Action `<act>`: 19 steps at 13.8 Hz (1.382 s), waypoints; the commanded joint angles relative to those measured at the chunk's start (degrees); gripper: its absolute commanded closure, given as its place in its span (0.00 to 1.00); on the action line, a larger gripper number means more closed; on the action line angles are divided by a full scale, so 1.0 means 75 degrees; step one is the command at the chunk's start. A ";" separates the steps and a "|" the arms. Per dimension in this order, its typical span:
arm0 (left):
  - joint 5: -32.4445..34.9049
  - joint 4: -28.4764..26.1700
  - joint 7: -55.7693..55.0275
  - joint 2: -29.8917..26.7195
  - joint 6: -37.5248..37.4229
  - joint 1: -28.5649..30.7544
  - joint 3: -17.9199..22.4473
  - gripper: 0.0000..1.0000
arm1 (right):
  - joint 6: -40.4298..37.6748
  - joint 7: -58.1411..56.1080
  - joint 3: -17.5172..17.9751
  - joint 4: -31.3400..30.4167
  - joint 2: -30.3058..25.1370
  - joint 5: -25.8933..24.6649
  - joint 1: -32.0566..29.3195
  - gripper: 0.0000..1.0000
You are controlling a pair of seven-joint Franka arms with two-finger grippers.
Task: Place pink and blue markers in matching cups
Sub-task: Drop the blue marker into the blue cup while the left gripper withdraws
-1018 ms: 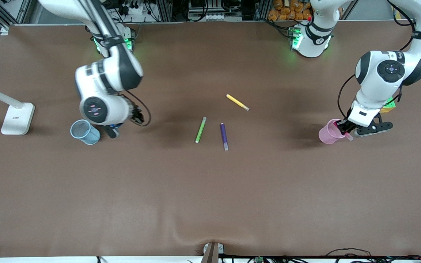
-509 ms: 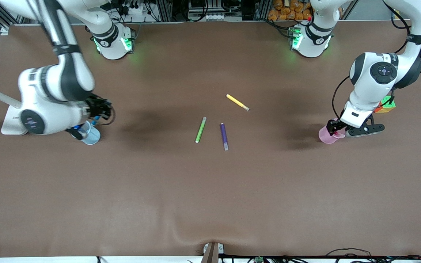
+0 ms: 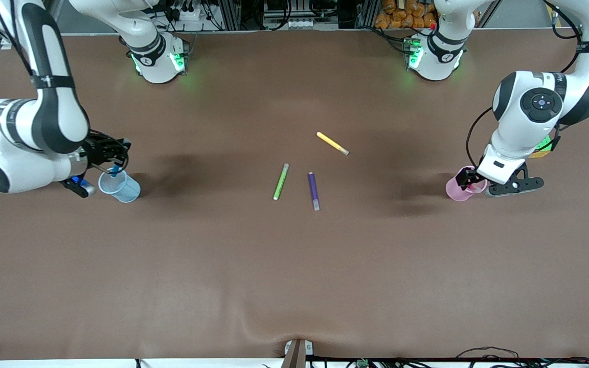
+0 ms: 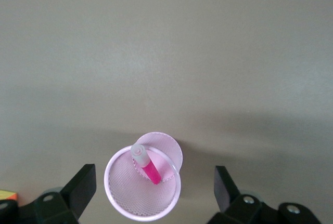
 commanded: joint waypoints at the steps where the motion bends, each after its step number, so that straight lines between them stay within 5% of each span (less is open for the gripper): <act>1: -0.0120 0.0636 0.0151 -0.0066 -0.0923 0.0023 -0.0164 0.00 | -0.0055 -0.0640 0.0122 -0.0021 0.0343 0.0418 -0.0494 1.00; 9: -0.1011 0.3623 0.1405 0.0543 -0.4028 0.0046 -0.0223 0.00 | 0.0249 -0.1448 0.0122 0.0014 0.1024 0.0770 -0.1069 1.00; 11: -0.1011 0.3954 0.1441 0.0567 -0.4172 0.0057 -0.0235 0.00 | 0.0366 -0.1602 0.0122 0.0131 0.1246 0.0934 -0.1197 1.00; 12: -0.0999 0.4036 0.1464 0.0532 -0.4183 0.0081 -0.0235 0.00 | 0.0355 -0.1649 0.0122 0.0236 0.1352 0.0958 -0.1268 0.90; 14: -0.0999 0.4351 0.1511 0.0473 -0.4428 0.0092 -0.0235 0.00 | 0.0343 -0.1650 0.0122 0.0412 0.1458 0.0958 -0.1280 0.00; 19: -0.1011 0.5103 0.1511 0.0555 -0.4851 -0.0013 -0.0247 0.00 | -0.0183 -0.1579 0.0134 0.1020 0.1458 0.0911 -0.1233 0.00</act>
